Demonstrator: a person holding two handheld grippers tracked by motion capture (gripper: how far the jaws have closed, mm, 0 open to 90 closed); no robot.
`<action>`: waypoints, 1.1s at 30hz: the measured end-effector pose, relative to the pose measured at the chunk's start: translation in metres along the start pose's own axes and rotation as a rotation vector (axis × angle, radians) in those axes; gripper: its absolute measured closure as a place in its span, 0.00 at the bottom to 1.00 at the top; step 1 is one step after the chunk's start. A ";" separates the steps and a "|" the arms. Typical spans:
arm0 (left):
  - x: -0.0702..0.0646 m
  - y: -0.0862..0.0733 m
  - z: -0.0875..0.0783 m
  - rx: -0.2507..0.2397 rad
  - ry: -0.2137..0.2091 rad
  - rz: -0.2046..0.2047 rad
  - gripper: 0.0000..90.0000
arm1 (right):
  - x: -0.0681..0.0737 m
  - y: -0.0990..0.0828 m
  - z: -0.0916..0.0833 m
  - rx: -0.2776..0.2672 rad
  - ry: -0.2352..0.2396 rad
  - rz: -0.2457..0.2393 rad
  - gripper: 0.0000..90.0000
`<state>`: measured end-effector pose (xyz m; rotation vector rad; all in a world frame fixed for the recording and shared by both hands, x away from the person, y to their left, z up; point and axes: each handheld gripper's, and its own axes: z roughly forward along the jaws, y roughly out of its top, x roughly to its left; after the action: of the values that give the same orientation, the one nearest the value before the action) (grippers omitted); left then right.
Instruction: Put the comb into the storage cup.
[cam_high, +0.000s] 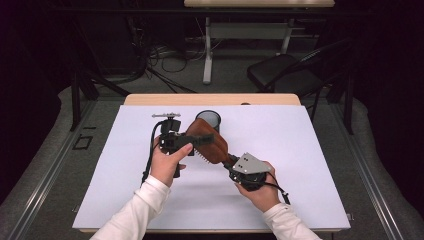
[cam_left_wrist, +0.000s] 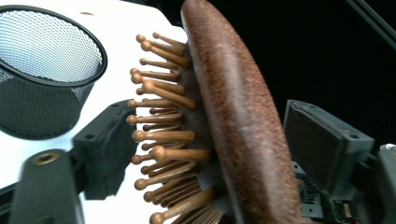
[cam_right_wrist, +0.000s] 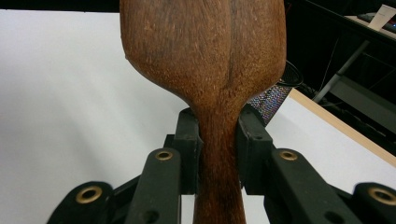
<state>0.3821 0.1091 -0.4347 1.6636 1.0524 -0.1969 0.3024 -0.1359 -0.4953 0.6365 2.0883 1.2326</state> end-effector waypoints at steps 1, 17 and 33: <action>0.000 0.000 0.000 0.001 0.000 -0.002 0.26 | 0.000 0.000 0.000 0.001 0.000 -0.002 0.81; 0.000 0.000 0.000 0.010 -0.005 -0.042 0.38 | 0.001 0.000 0.000 -0.004 0.000 -0.001 0.81; 0.001 -0.001 -0.001 -0.004 -0.005 -0.093 0.44 | 0.002 -0.001 0.000 -0.009 -0.002 -0.004 0.81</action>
<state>0.3814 0.1101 -0.4360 1.6113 1.1263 -0.2595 0.3013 -0.1351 -0.4966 0.6288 2.0802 1.2378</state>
